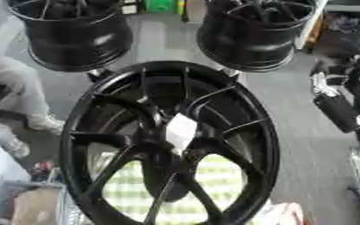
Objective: Pull the pin out of the wheel hub.
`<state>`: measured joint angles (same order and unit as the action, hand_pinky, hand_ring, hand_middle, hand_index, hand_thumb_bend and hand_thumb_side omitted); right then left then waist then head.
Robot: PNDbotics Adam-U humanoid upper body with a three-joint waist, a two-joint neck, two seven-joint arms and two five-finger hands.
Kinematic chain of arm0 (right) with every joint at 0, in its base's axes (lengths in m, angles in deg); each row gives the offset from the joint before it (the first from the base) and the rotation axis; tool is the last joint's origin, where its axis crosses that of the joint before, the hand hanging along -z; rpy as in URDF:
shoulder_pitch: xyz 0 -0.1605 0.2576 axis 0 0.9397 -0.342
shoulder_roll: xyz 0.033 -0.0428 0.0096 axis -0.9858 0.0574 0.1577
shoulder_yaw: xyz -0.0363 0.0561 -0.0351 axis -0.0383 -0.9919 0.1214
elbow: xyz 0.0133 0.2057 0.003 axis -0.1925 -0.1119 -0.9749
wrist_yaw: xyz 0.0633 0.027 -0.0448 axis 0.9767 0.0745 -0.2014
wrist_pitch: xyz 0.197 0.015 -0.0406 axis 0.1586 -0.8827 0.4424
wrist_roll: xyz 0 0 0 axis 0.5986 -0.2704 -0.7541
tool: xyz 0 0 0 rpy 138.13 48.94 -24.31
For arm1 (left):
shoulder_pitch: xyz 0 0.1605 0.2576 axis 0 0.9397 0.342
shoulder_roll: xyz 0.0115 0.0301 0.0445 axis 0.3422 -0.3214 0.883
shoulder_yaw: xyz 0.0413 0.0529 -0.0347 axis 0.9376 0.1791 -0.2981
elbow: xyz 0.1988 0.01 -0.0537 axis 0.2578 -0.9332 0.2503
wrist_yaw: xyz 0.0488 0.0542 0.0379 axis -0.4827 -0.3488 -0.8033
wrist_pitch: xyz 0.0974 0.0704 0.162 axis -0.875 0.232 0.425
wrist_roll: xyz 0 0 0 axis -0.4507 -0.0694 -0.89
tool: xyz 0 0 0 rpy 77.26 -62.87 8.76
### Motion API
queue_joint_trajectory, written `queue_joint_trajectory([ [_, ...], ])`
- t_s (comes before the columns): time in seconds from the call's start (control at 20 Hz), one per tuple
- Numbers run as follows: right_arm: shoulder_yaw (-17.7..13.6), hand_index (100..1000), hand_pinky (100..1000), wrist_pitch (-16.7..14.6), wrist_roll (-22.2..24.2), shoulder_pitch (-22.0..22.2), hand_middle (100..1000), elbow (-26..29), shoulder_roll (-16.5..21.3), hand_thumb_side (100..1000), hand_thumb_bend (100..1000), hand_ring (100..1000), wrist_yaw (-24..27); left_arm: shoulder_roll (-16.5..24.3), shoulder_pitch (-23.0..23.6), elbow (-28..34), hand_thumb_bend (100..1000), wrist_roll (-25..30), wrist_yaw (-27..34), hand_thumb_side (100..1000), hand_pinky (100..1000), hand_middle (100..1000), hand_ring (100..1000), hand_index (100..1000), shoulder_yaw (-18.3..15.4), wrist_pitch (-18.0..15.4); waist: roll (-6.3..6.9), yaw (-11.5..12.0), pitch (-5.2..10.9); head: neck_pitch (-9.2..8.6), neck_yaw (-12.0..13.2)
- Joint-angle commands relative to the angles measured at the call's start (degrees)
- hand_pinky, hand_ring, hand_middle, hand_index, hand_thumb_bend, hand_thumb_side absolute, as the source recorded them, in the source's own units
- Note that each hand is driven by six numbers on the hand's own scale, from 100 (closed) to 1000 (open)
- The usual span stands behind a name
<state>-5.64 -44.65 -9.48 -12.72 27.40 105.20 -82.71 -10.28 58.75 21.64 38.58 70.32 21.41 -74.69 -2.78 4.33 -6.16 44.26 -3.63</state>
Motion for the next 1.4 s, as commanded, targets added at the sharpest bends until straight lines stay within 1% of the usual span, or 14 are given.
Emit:
queue_joint_trajectory([
  [0.05, 0.31, 953, 646, 0.60, 1.53, -1.10, 796, 1.33, 4.05, 445, 100, 707, -0.82, 1.14, -0.70, 1.24, 100, 0.20, 0.03, 801, 639, 620, 560, 810, -0.37, -0.05, 0.08, 0.07, 0.72, -0.15, -0.17],
  [0.35, 1.65, 959, 660, 2.19, 5.39, -2.53, 805, 3.60, 8.83, 397, 100, 719, -1.40, 1.23, -0.61, 1.18, 100, 0.54, -0.14, 802, 640, 621, 560, 811, -0.18, -0.11, -0.06, 0.24, 0.78, -0.15, -0.38],
  [0.45, 2.97, 963, 669, 2.62, 6.91, -3.01, 815, 4.40, 10.82, 377, 100, 728, -1.62, 1.34, -0.61, 1.15, 100, 0.65, -0.19, 801, 640, 620, 560, 811, -0.12, -0.18, -0.14, 0.31, 0.78, -0.15, -0.29],
  [0.65, 8.00, 979, 705, 1.91, 10.33, -5.15, 852, 4.96, 16.23, 292, 100, 763, -3.69, 1.77, -0.64, 1.03, 100, 0.95, -0.30, 801, 640, 620, 560, 812, 0.16, -0.33, -0.65, 0.72, 0.91, -0.15, -0.51],
  [0.85, 13.64, 999, 747, -0.09, 13.82, -8.51, 895, 4.97, 21.89, 274, 100, 811, -6.79, 2.15, -0.59, 0.92, 100, 1.43, -0.52, 802, 640, 620, 560, 812, 0.57, -0.46, -1.22, 1.22, 1.06, -0.15, -0.94],
  [1.0, 17.92, 1000, 786, -2.02, 16.46, -11.89, 935, 4.14, 26.18, 280, 100, 858, -9.25, 2.43, -0.80, 0.85, 100, 1.84, -0.58, 800, 640, 621, 560, 812, 0.97, -0.61, -1.59, 1.73, 1.13, -0.15, -1.55],
  [1.1, 20.91, 1000, 797, -3.78, 18.29, -14.30, 944, 3.65, 29.16, 296, 100, 873, -10.50, 2.45, -0.97, 0.81, 100, 2.10, -0.54, 799, 640, 621, 560, 813, 1.23, -0.70, -1.64, 2.06, 1.13, -0.15, -1.92],
  [1.3, 27.41, 1000, 822, -7.39, 22.30, -18.38, 981, 3.53, 35.67, 330, 108, 908, -9.86, 2.39, -1.26, 0.67, 100, 2.48, -0.41, 797, 640, 621, 560, 813, 1.58, -0.94, -1.46, 2.72, 1.04, -0.15, -2.78],
  [1.4, 30.51, 1000, 826, -7.64, 24.20, -19.88, 986, 4.51, 38.44, 333, 120, 914, -8.90, 2.30, -1.33, 0.59, 100, 2.57, -0.34, 797, 640, 621, 560, 813, 1.65, -1.04, -1.29, 2.92, 1.01, -0.15, -3.00],
])
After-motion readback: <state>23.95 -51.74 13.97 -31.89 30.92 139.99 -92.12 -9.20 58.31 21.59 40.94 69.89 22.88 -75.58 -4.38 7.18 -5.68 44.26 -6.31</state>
